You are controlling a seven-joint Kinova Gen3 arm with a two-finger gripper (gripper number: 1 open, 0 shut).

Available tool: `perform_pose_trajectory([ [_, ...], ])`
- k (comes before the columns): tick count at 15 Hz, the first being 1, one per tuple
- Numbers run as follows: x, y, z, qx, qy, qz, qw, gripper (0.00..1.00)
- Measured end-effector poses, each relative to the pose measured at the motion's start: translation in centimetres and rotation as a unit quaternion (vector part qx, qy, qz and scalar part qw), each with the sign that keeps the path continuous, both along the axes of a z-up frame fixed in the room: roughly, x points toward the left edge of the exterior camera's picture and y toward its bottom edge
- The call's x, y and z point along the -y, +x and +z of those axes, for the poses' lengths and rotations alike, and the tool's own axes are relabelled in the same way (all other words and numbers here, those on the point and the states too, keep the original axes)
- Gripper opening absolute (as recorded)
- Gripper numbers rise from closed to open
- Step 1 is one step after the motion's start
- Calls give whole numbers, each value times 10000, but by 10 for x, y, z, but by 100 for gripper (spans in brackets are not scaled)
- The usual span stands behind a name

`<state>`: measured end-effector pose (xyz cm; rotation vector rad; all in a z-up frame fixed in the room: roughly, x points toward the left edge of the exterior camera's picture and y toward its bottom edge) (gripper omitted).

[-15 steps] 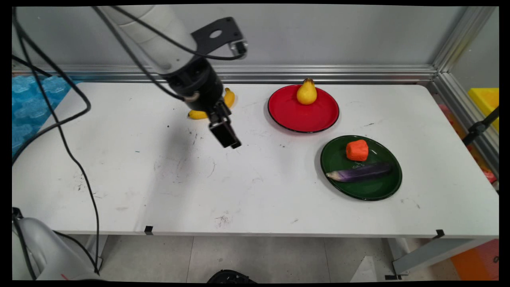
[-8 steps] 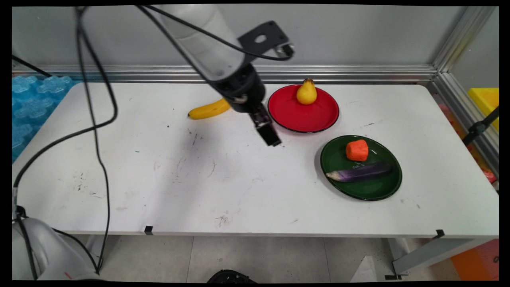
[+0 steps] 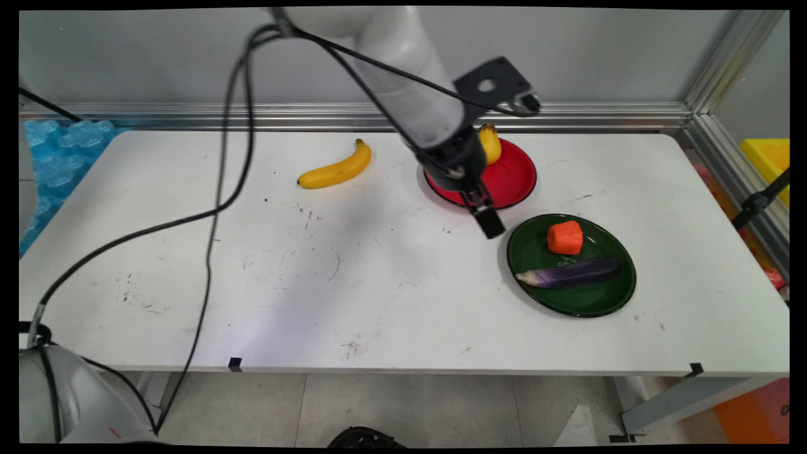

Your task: Pick up the mandarin from the green plate

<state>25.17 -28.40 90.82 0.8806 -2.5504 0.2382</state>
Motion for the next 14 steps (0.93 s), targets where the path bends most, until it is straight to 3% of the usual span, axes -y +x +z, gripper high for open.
perform_pose_trajectory([
  [14,71,-110,-82,246,-329,-255,9988,100],
])
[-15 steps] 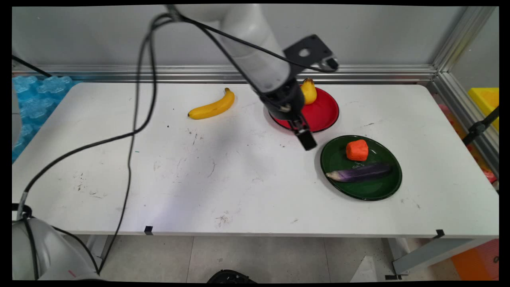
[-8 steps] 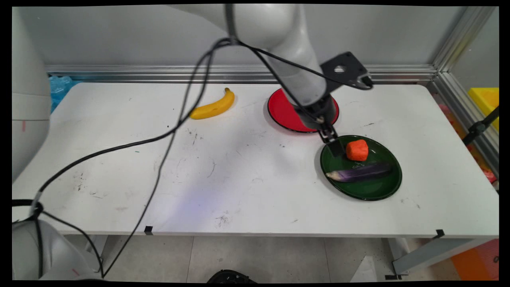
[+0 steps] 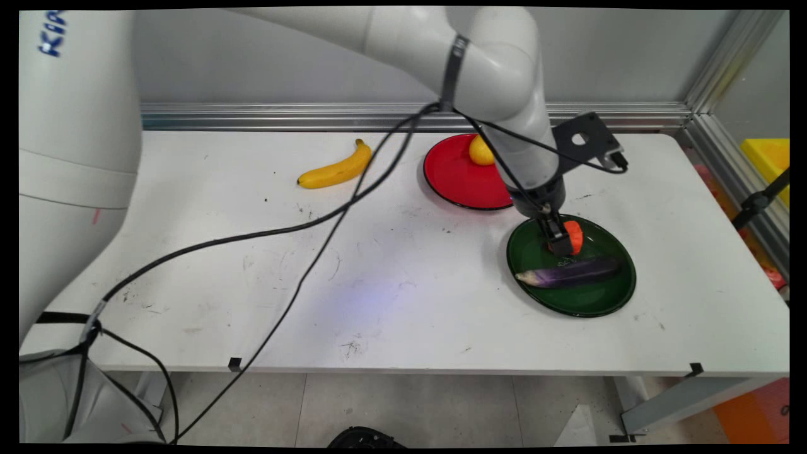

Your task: Pick up the mandarin from the green plate, then place the picked object on the table

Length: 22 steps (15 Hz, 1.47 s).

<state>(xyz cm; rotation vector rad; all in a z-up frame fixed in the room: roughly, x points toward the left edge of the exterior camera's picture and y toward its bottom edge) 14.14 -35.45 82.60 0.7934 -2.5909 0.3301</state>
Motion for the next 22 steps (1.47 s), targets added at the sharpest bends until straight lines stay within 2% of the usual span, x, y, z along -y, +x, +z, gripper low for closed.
perform_pose_trajectory([
  [9,30,-39,-47,152,-74,-224,9996,100],
  [16,41,-48,-58,234,-156,-321,9991,100],
  [17,42,-49,-58,240,-171,-335,9990,0],
  [22,40,-47,-51,269,-213,-440,9984,0],
])
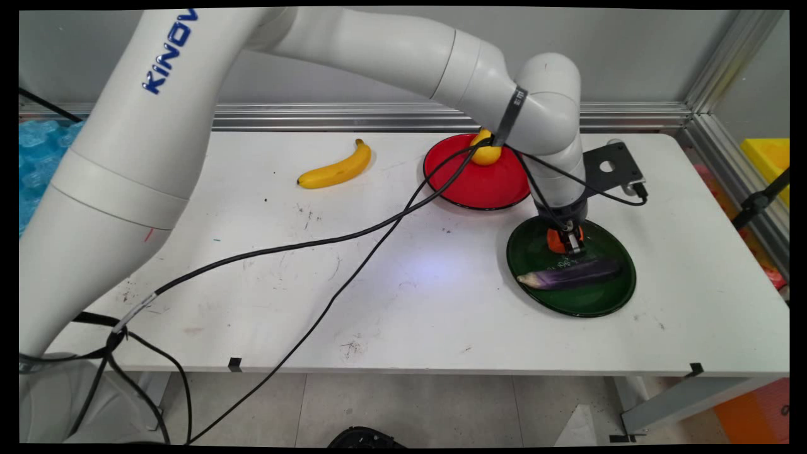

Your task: Place the picked object on the table

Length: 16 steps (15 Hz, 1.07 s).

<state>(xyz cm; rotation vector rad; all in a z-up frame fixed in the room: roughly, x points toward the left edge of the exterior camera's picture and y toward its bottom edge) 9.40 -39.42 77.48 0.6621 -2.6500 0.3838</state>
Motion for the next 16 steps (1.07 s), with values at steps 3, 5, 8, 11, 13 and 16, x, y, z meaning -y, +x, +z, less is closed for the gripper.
perform_pose_trajectory([
  [3,-4,2,11,17,-24,-95,10000,0],
  [5,-9,5,24,38,-48,-155,9999,0],
  [8,-18,16,50,122,-85,-179,9997,0],
  [11,-30,38,76,277,-68,-121,9995,0],
  [13,-38,55,87,373,-27,-63,9993,0],
  [16,-53,91,103,580,110,25,9983,0],
])
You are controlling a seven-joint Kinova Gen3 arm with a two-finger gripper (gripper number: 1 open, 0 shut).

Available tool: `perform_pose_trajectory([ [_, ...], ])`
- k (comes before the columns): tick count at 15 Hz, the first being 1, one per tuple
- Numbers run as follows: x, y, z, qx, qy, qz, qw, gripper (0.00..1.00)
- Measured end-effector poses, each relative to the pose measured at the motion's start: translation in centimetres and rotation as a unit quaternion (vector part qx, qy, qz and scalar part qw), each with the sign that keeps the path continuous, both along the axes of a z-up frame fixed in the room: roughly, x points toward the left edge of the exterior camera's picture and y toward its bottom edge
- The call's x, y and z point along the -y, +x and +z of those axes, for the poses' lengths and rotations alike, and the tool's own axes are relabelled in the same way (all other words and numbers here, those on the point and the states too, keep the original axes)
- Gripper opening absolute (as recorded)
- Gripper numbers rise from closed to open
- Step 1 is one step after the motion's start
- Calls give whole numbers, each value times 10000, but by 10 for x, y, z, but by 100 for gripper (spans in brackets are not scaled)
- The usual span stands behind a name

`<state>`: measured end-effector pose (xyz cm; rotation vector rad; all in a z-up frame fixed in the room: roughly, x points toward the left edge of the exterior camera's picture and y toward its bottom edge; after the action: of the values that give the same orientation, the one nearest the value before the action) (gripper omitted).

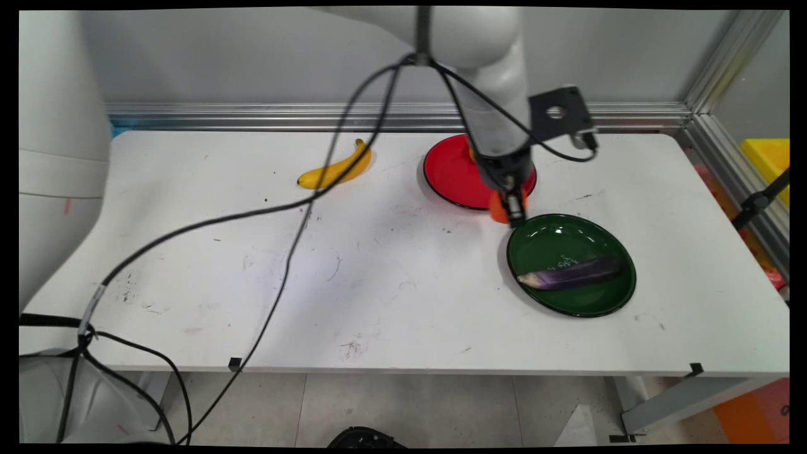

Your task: Place the picked object on the table

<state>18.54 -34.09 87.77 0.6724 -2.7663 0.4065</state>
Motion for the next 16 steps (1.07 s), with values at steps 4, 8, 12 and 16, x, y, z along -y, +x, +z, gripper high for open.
perform_pose_trajectory([
  [4,-14,37,2,162,158,69,9997,0],
  [8,-19,57,-20,209,320,153,9992,0],
  [12,-16,65,-46,189,434,204,9987,0],
  [16,-10,70,-72,122,507,243,9983,0],
])
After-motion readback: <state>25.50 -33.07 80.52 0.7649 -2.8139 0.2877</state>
